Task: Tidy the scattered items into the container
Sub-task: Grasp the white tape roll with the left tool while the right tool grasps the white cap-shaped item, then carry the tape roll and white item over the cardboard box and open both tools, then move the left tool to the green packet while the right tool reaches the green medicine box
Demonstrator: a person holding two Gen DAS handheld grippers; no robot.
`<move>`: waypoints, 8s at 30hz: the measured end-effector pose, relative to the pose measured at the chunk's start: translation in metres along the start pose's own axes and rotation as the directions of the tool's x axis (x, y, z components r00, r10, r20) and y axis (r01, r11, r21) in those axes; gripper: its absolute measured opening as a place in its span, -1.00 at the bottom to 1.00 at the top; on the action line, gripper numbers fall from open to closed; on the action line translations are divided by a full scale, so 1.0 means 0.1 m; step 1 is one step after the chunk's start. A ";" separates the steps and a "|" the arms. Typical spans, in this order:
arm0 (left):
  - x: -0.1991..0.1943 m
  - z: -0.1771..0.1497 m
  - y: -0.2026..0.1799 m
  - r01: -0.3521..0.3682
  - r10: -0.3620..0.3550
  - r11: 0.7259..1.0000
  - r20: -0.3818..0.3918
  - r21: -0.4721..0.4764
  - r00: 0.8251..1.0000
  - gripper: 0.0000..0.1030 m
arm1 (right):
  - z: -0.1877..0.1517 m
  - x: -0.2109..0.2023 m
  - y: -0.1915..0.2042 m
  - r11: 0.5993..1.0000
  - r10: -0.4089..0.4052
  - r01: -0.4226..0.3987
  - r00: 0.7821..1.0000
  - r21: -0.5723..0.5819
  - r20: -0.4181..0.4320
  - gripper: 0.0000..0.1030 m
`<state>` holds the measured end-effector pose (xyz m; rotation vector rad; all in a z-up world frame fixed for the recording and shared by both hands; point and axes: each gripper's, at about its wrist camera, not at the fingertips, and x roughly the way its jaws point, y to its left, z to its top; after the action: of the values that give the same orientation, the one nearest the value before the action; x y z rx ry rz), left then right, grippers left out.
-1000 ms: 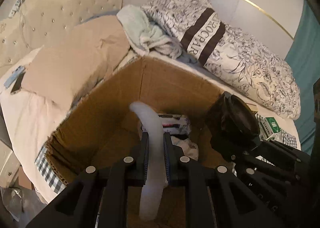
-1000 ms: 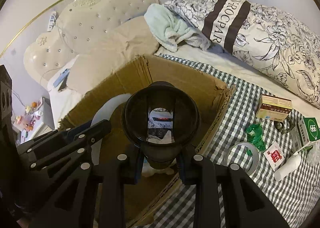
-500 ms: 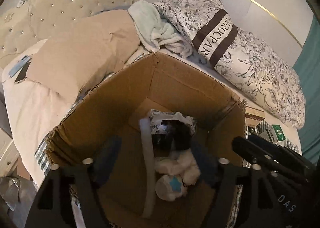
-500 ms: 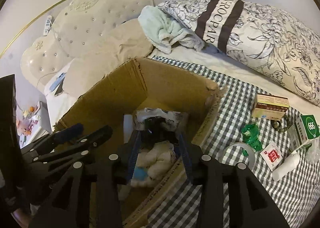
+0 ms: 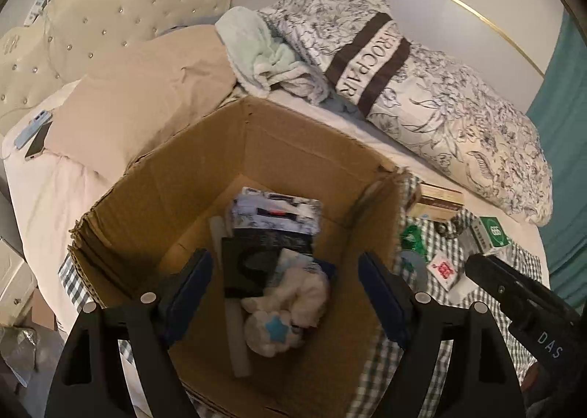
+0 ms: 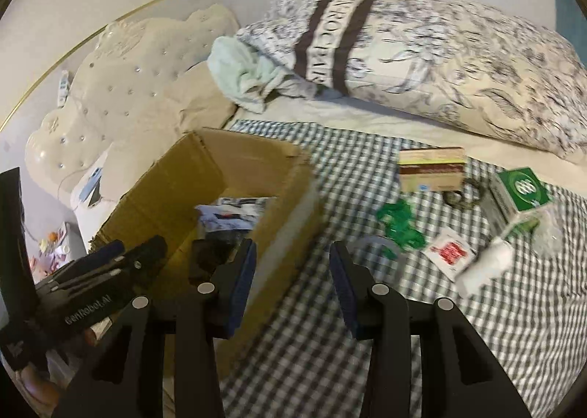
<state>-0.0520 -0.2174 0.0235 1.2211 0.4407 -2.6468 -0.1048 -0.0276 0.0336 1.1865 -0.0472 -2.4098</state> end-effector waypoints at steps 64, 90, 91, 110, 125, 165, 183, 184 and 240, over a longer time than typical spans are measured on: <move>2.11 -0.64 -1.60 0.046 -0.014 0.987 -0.208 0.152 0.978 0.82 | -0.42 1.03 -2.50 0.890 -0.193 0.257 0.961 0.376 -0.200 0.08; 1.26 -0.65 -1.59 0.044 -0.022 0.984 -0.129 0.172 0.991 0.63 | -0.67 0.26 -2.34 0.894 -0.217 0.248 0.968 0.372 -0.125 -0.14; 1.19 -0.65 -1.59 0.044 -0.023 0.984 -0.121 0.174 0.992 0.63 | -0.68 0.20 -2.32 0.896 -0.220 0.249 0.968 0.368 -0.121 -0.14; 0.19 -0.77 -1.53 0.044 -0.046 0.980 0.006 0.194 0.999 0.63 | -0.90 -0.83 -1.90 0.909 -0.230 0.204 0.973 0.362 0.028 -0.14; -0.24 -0.61 -1.03 0.010 -0.019 0.994 0.079 0.109 0.997 0.63 | -0.88 -1.03 -1.45 0.943 -0.201 0.174 0.977 0.285 0.070 -0.14; 0.20 0.06 0.70 -0.138 0.139 0.989 0.010 -0.059 0.990 0.64 | 0.08 0.32 0.81 0.994 0.097 -0.097 0.995 -0.040 -0.004 -0.12; 0.29 0.02 0.37 -0.154 0.154 0.988 -0.004 -0.009 0.988 0.90 | 0.08 0.24 0.48 0.995 0.089 -0.090 0.996 0.035 0.027 0.31; 0.28 0.01 0.33 -0.152 0.152 0.988 -0.002 -0.003 0.988 0.90 | 0.07 0.22 0.43 0.995 0.086 -0.087 0.996 0.043 0.030 0.31; 2.01 -0.15 -2.34 0.008 0.032 0.959 -0.138 0.282 0.990 1.00 | 0.19 0.36 -2.83 0.979 -0.164 0.164 0.986 0.120 -0.005 0.32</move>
<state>-0.2394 -0.0025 -0.0965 1.4935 0.0734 -2.6912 -0.2460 0.2088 -0.0451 1.2837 -0.1015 -2.5852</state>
